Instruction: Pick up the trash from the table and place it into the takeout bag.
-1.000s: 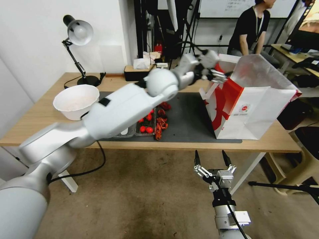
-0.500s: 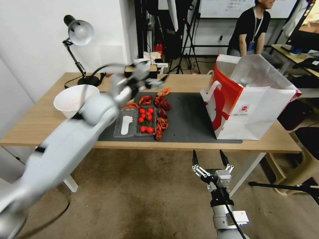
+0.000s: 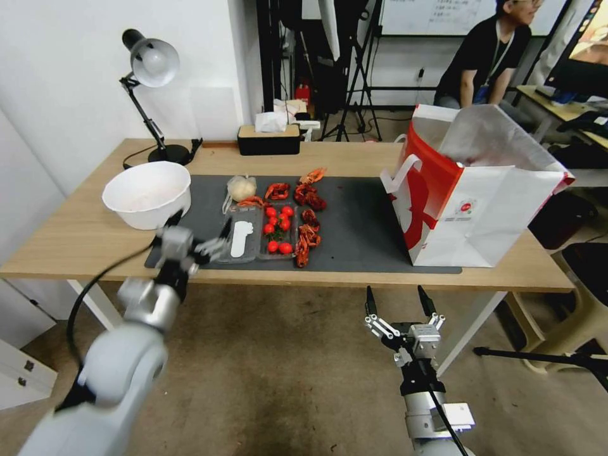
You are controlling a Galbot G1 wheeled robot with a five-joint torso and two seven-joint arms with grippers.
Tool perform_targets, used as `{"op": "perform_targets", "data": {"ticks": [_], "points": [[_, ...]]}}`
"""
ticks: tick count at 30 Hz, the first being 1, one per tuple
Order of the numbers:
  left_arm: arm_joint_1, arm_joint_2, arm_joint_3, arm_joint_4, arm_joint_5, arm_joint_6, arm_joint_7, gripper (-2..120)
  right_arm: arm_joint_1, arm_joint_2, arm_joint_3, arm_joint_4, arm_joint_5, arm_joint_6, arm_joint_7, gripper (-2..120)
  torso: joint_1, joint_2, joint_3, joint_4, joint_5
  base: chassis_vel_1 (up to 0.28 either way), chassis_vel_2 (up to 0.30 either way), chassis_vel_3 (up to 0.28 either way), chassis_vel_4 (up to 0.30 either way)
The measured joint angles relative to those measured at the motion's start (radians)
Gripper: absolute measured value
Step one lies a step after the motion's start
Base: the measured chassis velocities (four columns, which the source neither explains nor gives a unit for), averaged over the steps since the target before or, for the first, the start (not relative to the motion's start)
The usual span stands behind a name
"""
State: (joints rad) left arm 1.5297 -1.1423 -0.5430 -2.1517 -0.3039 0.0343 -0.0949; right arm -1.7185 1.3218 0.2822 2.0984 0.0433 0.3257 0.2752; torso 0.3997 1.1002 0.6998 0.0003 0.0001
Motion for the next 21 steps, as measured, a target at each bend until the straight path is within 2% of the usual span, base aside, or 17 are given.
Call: {"op": "perform_targets", "data": {"ticks": [5,8,13,21], "points": [[0.094,-0.07,-0.012,0.029,0.064,-0.079,-0.024,100,0.005,0.0,-0.006,-0.005,-0.001,0.0,0.0,100,0.0,0.0,0.0,-0.0003,0.0001,0.0,0.0,0.0,0.0],[0.113,-0.086,-0.014,0.04,0.069,-0.098,-0.027,100,0.008,-0.001,-0.008,-0.006,-0.001,-0.001,0.0,100,0.0,0.0,0.0,-0.0004,-0.0001,0.0,0.0,0.0,0.0],[0.127,-0.109,-0.009,0.068,0.067,-0.12,-0.027,100,0.013,-0.001,-0.008,-0.009,-0.001,-0.004,-0.001,100,0.0,0.0,0.0,-0.0004,0.0,0.0,0.0,0.0,0.0],[0.084,-0.11,0.005,0.095,0.062,-0.11,-0.027,100,0.013,-0.002,-0.006,-0.01,-0.001,-0.005,-0.001,100,0.0,0.0,0.0,-0.0003,-0.0001,0.0,0.0,0.0,0.0]]}}
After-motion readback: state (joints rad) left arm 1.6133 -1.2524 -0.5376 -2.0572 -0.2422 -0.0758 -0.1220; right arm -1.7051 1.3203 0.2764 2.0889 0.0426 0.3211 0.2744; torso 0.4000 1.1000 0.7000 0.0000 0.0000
